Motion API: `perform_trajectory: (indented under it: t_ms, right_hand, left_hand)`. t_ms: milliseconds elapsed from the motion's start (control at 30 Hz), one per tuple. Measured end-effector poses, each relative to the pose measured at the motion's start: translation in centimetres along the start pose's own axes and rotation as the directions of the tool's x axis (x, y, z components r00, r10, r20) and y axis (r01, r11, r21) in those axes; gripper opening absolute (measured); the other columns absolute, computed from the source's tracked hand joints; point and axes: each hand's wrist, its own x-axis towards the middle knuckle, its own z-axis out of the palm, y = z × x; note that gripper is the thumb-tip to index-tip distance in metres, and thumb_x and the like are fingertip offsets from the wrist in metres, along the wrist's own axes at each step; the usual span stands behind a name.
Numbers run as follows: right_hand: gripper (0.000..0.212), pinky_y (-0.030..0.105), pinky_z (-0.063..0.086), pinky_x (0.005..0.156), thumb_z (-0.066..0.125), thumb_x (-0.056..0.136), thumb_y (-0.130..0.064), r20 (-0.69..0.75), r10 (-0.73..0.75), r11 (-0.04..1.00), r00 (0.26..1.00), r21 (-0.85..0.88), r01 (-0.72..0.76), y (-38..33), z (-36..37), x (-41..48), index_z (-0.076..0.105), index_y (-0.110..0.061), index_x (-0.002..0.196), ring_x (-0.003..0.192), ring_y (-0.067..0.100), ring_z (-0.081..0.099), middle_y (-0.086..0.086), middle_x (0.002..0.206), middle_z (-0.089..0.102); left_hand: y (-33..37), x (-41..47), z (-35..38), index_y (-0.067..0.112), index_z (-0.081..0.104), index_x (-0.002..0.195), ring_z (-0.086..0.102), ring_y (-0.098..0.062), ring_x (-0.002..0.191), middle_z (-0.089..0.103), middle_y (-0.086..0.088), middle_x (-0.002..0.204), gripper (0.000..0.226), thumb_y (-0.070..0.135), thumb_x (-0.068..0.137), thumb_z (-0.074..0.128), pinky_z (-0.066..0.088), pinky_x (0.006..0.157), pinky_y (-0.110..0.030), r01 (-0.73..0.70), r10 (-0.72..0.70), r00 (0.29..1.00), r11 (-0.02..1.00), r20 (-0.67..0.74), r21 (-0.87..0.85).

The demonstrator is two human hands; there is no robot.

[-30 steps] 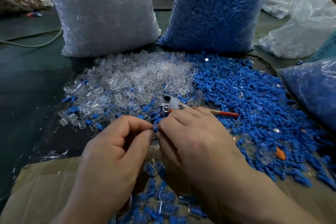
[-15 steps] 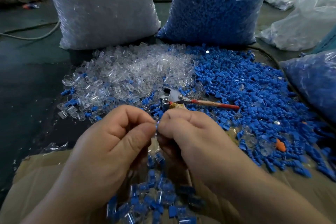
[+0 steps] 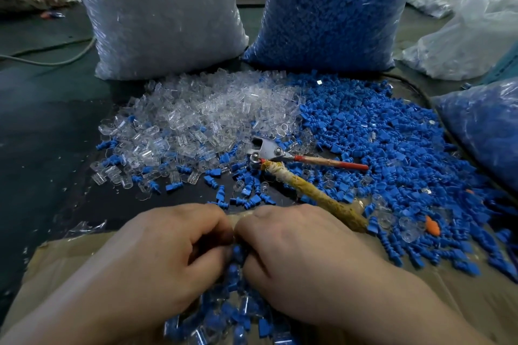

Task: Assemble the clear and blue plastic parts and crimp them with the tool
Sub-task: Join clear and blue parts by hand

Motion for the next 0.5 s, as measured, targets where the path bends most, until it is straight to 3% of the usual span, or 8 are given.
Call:
perform_trajectory:
  t_ms: [133,267,367,433,500]
  right_hand:
    - [0.012,0.04,0.051,0.077,0.047,0.087,-0.037,0.079,-0.03,0.999,0.996,0.041,0.026,0.2,-0.6,-0.4,0.051,-0.026,0.09,0.084,0.022,0.054,-0.003,0.091,0.057]
    - [0.024,0.037,0.051,0.069,0.044,0.082,-0.046,0.056,-0.046,0.999,0.997,0.025,0.045,0.8,-0.7,-0.8,0.052,-0.024,0.082,0.074,0.021,0.055,-0.004,0.08,0.058]
    - [0.041,0.034,0.048,0.059,0.036,0.086,-0.057,-0.043,0.037,0.999,0.998,0.008,-0.036,1.6,-0.6,-0.6,0.051,-0.021,0.073,0.062,0.015,0.054,-0.004,0.07,0.058]
    - [0.053,0.035,0.051,0.059,0.027,0.089,-0.067,-0.11,0.13,0.991,0.985,0.013,-0.13,2.1,-0.5,-0.4,0.054,-0.023,0.074,0.061,0.01,0.054,-0.006,0.068,0.057]
    - [0.056,0.037,0.053,0.064,0.021,0.085,-0.076,-0.167,0.208,0.978,0.964,-0.001,-0.211,2.4,-0.1,-0.3,0.05,-0.028,0.079,0.066,0.01,0.055,-0.01,0.071,0.056]
  left_hand:
    - [0.3,0.0,0.0,0.043,0.061,0.088,0.061,0.002,0.072,0.062,0.024,0.083,0.023,0.057,0.072,0.051,0.053,0.061,-0.028,-0.075,0.074,0.996,0.997,0.054,0.016]
    - [0.2,0.1,0.1,0.038,0.065,0.082,0.06,0.004,0.072,0.059,0.021,0.08,0.02,0.055,0.082,0.054,0.051,0.062,-0.025,-0.118,0.117,0.993,0.993,0.035,0.026]
    - [-0.4,0.6,0.4,0.041,0.063,0.077,0.061,0.001,0.073,0.059,0.021,0.075,0.024,0.061,0.087,0.054,0.044,0.056,-0.019,0.053,-0.029,0.967,0.995,-0.251,0.086]
    - [-1.0,1.1,0.3,0.043,0.062,0.09,0.058,-0.002,0.069,0.06,0.02,0.084,0.026,0.066,0.083,0.051,0.044,0.059,-0.021,0.241,-0.179,0.869,0.967,-0.46,0.079]
    - [-1.8,1.4,0.2,0.031,0.061,0.117,0.058,-0.014,0.082,0.058,0.001,0.111,0.055,0.069,0.079,0.05,0.049,0.07,-0.035,0.468,-0.356,0.758,0.881,-0.547,0.076]
